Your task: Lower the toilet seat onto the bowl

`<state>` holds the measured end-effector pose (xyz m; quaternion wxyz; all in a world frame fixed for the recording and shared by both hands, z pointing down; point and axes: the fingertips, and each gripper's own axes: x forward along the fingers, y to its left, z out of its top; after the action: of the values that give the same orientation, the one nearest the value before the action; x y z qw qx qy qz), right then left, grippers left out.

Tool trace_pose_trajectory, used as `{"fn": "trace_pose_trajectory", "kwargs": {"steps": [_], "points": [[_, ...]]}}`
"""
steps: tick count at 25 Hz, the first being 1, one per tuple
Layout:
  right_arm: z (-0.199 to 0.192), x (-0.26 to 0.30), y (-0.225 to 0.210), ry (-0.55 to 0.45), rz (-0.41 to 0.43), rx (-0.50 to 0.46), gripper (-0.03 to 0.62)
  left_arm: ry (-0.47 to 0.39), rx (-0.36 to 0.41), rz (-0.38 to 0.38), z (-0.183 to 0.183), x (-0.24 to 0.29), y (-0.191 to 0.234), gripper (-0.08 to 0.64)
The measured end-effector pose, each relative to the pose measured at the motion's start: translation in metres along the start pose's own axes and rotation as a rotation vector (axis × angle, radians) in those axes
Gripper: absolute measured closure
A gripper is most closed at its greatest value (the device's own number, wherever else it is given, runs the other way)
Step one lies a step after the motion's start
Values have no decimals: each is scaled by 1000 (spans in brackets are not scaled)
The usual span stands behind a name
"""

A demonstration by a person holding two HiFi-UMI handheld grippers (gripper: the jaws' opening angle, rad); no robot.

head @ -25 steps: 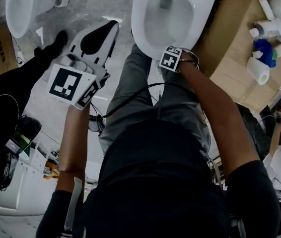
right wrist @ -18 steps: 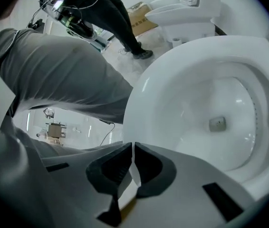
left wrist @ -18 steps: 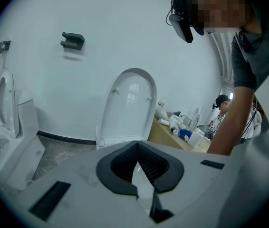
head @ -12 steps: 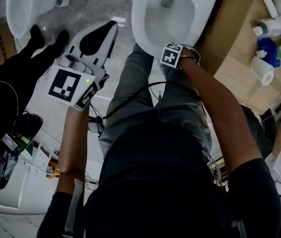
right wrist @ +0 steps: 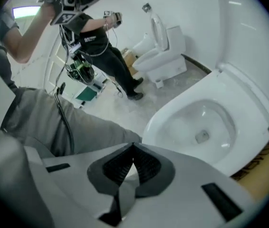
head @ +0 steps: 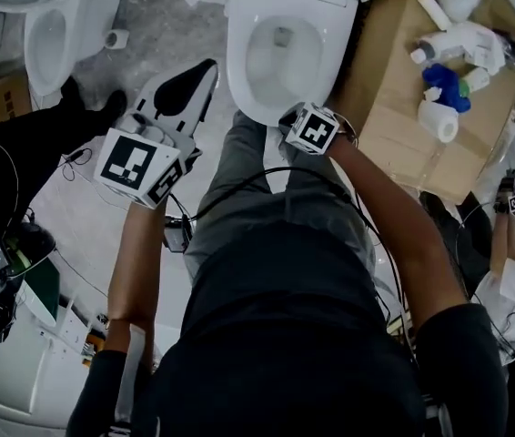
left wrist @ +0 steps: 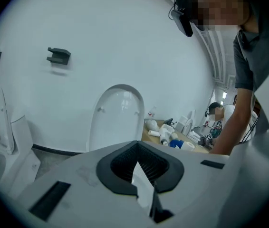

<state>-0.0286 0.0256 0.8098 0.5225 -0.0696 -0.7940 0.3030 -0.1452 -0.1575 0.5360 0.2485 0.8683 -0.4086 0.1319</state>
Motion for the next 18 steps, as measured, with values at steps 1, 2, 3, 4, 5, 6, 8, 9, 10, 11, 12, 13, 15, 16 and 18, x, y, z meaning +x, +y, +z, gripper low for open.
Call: {"fn": "trace_pose_trajectory", "kwargs": {"steps": [1, 2, 3, 4, 5, 6, 8, 9, 10, 11, 12, 13, 15, 16, 18], "points": [[9, -15, 8, -39, -15, 12, 583, -3, 3, -3, 6, -4, -5, 557], [19, -31, 13, -81, -37, 23, 583, -8, 8, -6, 12, -6, -10, 557], [31, -50, 15, -123, -67, 29, 584, -18, 16, -9, 18, -8, -13, 557], [43, -70, 16, -166, -100, 27, 584, -28, 26, -11, 24, -8, -16, 557], [56, -90, 18, -213, -132, 20, 584, -35, 35, -12, 29, -8, -19, 557], [68, -111, 24, -262, -157, 12, 584, -37, 42, -12, 32, -10, -22, 557], [88, -152, 40, -354, -192, 4, 584, -36, 52, -7, 36, -14, -30, 557], [95, -174, 48, -395, -207, 2, 584, -39, 56, -3, 38, -15, -34, 557], [102, -195, 55, -436, -221, -2, 584, -44, 60, 1, 41, -17, -38, 557], [107, -215, 61, -478, -234, -6, 584, -49, 64, 6, 45, -18, -42, 557], [112, -235, 66, -517, -248, -11, 584, -56, 68, 10, 49, -19, -46, 557], [114, -253, 71, -551, -262, -17, 584, -63, 71, 15, 54, -20, -51, 557], [116, -285, 82, -607, -283, -30, 586, -75, 74, 26, 60, -24, -61, 557], [115, -298, 87, -632, -292, -36, 584, -80, 75, 30, 64, -26, -66, 557], [115, -321, 94, -672, -311, -53, 584, -87, 80, 34, 70, -29, -76, 557]]}}
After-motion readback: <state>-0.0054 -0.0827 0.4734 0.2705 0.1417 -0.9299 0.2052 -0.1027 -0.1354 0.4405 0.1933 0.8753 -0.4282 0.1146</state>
